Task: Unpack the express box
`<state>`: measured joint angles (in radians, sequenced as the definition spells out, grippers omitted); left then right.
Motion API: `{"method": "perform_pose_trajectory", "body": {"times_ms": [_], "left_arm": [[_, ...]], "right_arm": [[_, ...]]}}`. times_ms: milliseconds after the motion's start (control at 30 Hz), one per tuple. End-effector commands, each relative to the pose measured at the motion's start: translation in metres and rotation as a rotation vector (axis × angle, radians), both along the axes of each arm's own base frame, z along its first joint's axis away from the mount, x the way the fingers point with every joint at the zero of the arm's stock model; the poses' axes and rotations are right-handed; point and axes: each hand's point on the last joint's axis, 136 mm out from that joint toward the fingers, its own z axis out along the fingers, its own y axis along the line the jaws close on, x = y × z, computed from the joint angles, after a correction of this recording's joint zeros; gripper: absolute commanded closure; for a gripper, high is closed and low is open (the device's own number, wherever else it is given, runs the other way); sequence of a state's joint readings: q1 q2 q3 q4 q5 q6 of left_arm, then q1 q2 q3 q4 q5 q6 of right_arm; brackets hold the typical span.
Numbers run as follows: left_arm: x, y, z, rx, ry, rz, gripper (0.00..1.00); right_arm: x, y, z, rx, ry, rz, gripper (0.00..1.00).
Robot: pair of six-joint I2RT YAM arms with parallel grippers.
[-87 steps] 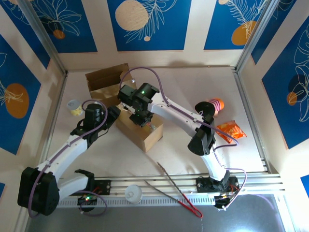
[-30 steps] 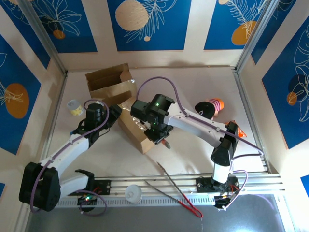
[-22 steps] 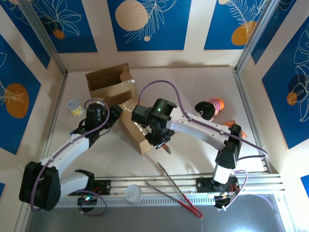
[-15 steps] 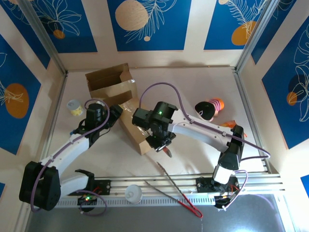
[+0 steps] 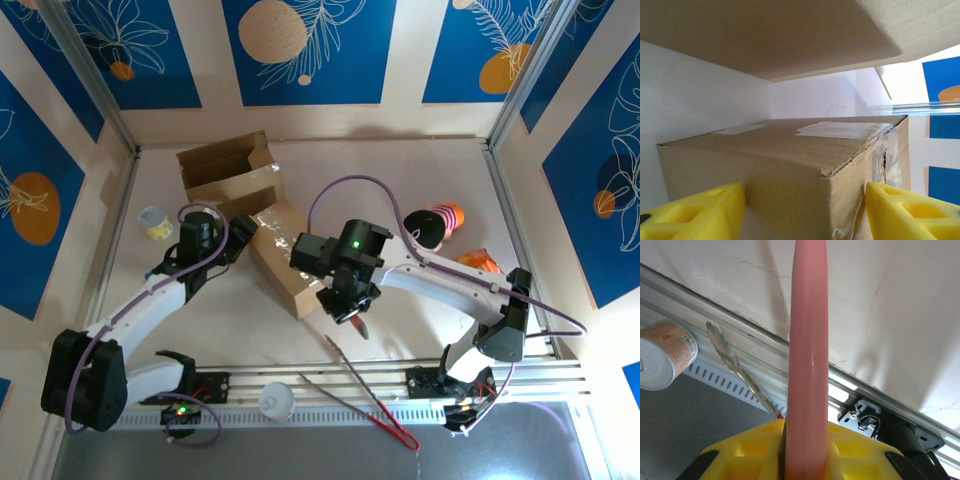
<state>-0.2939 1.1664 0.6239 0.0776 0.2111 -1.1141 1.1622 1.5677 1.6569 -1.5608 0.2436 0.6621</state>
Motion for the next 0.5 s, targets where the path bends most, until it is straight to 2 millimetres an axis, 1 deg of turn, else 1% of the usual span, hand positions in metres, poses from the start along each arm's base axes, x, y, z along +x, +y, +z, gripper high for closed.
{"method": "perform_pose_trajectory", "body": {"times_ms": [0, 67, 133, 200, 267, 300, 367, 467], "left_arm": [[0.0, -0.01, 0.019, -0.004, 0.008, -0.089, 0.29], [0.004, -0.017, 0.052, 0.006, -0.048, -0.14, 0.25], [0.005, -0.017, 0.079, 0.034, -0.094, -0.164, 0.24], [0.005, -0.011, 0.099, 0.09, -0.126, -0.16, 0.23], [0.006, 0.0, 0.114, 0.174, -0.149, -0.134, 0.27], [0.006, 0.006, 0.116, 0.214, -0.146, -0.126, 0.29], [0.014, 0.015, 0.115, 0.307, -0.121, -0.124, 0.39], [0.029, 0.021, 0.099, 0.417, -0.053, -0.15, 0.59]], "right_arm": [[0.015, -0.009, 0.026, 0.059, -0.095, -0.075, 1.0], [0.021, -0.008, 0.036, 0.105, -0.138, -0.088, 1.0], [0.027, -0.013, 0.04, 0.124, -0.176, -0.105, 1.0], [0.037, -0.024, 0.041, 0.115, -0.22, -0.145, 1.0], [0.051, -0.038, 0.037, 0.097, -0.273, -0.209, 1.0], [0.059, -0.045, 0.034, 0.083, -0.296, -0.245, 1.0], [0.075, -0.065, 0.022, 0.025, -0.344, -0.339, 1.0], [0.087, -0.085, 0.001, -0.068, -0.38, -0.45, 1.0]]}}
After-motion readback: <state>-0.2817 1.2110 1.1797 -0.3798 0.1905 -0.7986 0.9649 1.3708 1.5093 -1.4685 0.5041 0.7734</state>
